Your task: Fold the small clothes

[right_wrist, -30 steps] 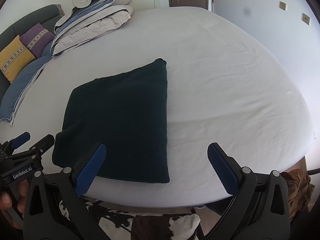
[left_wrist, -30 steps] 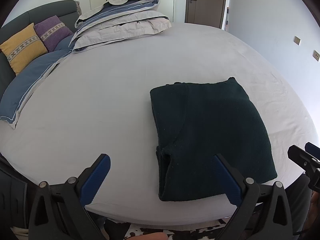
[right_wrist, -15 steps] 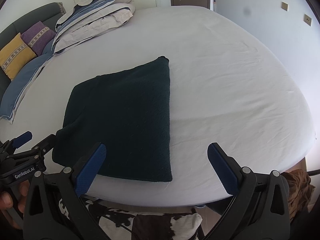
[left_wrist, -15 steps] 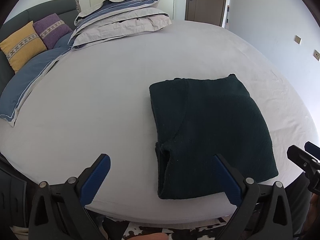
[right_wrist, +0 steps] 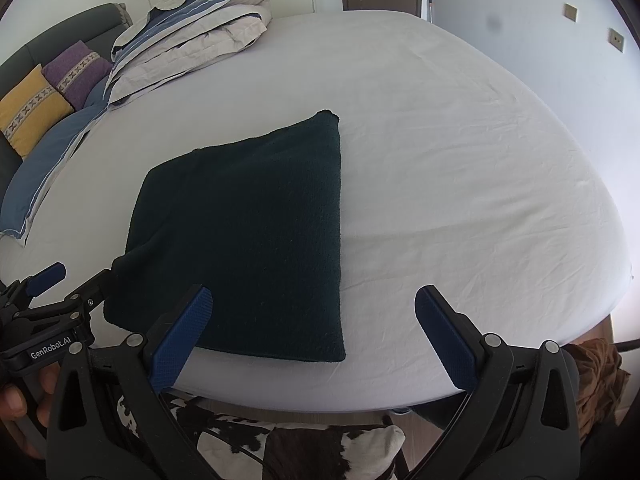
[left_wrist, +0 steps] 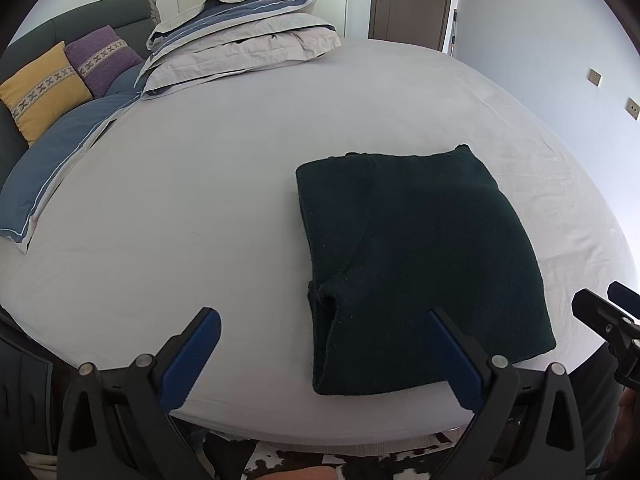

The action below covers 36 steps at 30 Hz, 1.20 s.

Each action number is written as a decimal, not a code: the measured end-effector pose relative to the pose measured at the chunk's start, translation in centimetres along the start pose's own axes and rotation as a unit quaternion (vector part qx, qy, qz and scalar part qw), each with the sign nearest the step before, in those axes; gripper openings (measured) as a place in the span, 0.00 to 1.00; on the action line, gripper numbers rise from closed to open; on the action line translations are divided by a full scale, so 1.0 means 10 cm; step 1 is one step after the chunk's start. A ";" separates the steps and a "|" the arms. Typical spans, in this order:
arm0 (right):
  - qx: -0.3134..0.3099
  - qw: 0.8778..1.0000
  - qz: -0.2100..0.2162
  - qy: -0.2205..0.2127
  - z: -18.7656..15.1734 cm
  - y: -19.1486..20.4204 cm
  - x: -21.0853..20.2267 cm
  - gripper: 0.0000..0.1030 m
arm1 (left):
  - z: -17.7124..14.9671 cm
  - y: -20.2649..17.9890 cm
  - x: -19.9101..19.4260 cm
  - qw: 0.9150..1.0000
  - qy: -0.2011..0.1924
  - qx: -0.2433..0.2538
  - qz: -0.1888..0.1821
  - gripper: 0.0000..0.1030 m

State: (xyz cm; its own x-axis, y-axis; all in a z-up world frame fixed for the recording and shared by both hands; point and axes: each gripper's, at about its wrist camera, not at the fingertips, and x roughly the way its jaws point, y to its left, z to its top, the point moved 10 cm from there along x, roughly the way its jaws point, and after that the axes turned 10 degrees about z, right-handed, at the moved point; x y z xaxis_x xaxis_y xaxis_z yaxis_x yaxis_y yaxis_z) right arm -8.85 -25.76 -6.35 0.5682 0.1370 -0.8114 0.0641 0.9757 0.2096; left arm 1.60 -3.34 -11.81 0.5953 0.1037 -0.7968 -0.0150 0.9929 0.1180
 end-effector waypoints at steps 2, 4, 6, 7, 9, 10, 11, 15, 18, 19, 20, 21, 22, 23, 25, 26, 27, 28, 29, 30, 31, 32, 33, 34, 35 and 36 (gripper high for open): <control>0.000 1.000 0.000 0.000 0.00 0.00 0.00 1.00 | 0.00 0.00 0.00 1.000 0.000 0.000 0.000 1.00; 0.000 1.000 0.000 0.000 0.00 0.00 0.00 1.00 | 0.00 0.00 0.00 1.000 0.000 0.000 0.000 1.00; 0.000 1.000 0.000 0.000 0.00 0.00 0.01 1.00 | 0.00 0.00 0.00 1.000 0.000 0.000 0.000 1.00; 0.000 1.000 0.000 0.001 0.00 0.01 0.01 1.00 | 0.00 0.00 0.00 1.000 0.000 0.000 0.000 1.00; 0.000 1.000 0.000 0.000 -0.01 0.00 0.02 1.00 | 0.00 0.00 0.00 1.000 0.000 0.000 0.000 1.00; -0.001 1.000 0.000 0.000 -0.01 0.00 0.01 1.00 | 0.00 0.00 0.00 1.000 0.000 0.000 0.000 1.00; 0.000 1.000 0.000 0.000 -0.01 0.00 0.01 1.00 | 0.00 0.00 0.00 1.000 0.000 0.000 0.000 1.00; 0.001 1.000 0.000 0.001 -0.02 0.00 0.02 1.00 | -0.01 0.00 0.00 1.000 0.001 0.000 0.000 1.00; 0.000 1.000 0.000 0.001 -0.02 0.00 0.02 1.00 | -0.02 0.00 0.00 1.000 0.001 0.000 0.000 1.00; 0.000 1.000 0.000 0.001 -0.02 0.00 0.02 1.00 | -0.01 0.00 0.00 1.000 0.000 0.000 0.000 1.00; 0.001 1.000 0.000 0.001 -0.02 0.00 0.02 1.00 | -0.01 0.00 0.00 1.000 0.001 0.000 0.000 1.00; 0.000 1.000 0.000 0.001 -0.02 0.00 0.02 1.00 | -0.02 0.00 0.00 1.000 0.001 0.000 0.000 1.00; 0.001 1.000 0.000 0.002 -0.02 0.00 0.02 1.00 | -0.02 0.00 0.00 1.000 0.001 0.000 0.000 1.00; 0.001 1.000 0.000 0.002 -0.02 0.00 0.02 1.00 | -0.01 0.00 0.00 1.000 0.001 0.000 0.000 1.00; 0.001 1.000 0.000 0.002 -0.02 0.00 0.02 1.00 | -0.02 0.00 0.00 1.000 0.001 0.000 0.000 1.00; 0.001 1.000 0.000 0.002 -0.02 0.00 0.02 1.00 | -0.02 -0.01 0.00 1.000 0.001 0.000 0.000 1.00; 0.001 1.000 0.000 0.002 -0.02 0.00 0.02 1.00 | -0.03 -0.01 0.01 1.000 0.001 0.001 -0.001 1.00; 0.001 1.000 0.000 0.002 -0.03 0.00 0.02 1.00 | -0.04 -0.02 0.01 1.000 0.001 0.001 -0.001 1.00; 0.001 1.000 0.000 0.002 -0.03 0.01 0.02 1.00 | -0.04 -0.02 0.01 1.000 0.001 0.001 -0.001 1.00; 0.001 1.000 0.000 0.002 -0.03 0.01 0.02 1.00 | -0.04 -0.02 0.01 1.000 0.001 0.001 -0.001 1.00; 0.001 1.000 0.000 0.002 -0.04 0.01 0.02 1.00 | -0.04 -0.02 0.01 1.000 0.001 0.001 -0.001 1.00; 0.001 1.000 0.000 0.002 -0.04 0.01 0.02 1.00 | -0.04 -0.02 0.01 1.000 0.001 0.001 -0.001 1.00; 0.001 1.000 0.000 0.002 -0.04 0.00 0.02 1.00 | -0.04 -0.02 0.01 1.000 0.001 0.001 -0.001 1.00; 0.001 1.000 0.000 0.002 -0.04 0.00 0.02 1.00 | -0.04 -0.02 0.01 1.000 0.001 0.001 -0.001 1.00; 0.001 1.000 0.000 0.002 -0.04 0.00 0.02 1.00 | -0.04 -0.02 0.01 1.000 0.001 0.001 -0.001 1.00; 0.001 1.000 0.000 0.002 -0.04 0.00 0.02 1.00 | -0.04 -0.02 0.01 1.000 0.001 0.001 -0.001 1.00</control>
State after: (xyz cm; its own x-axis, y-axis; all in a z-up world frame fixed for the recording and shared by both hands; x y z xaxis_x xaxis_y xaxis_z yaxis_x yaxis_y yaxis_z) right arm -9.01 -25.64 -6.73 0.5646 0.1377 -0.8138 0.0661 0.9753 0.2108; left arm 1.35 -3.47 -12.14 0.5934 0.1023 -0.7984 -0.0129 0.9930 0.1177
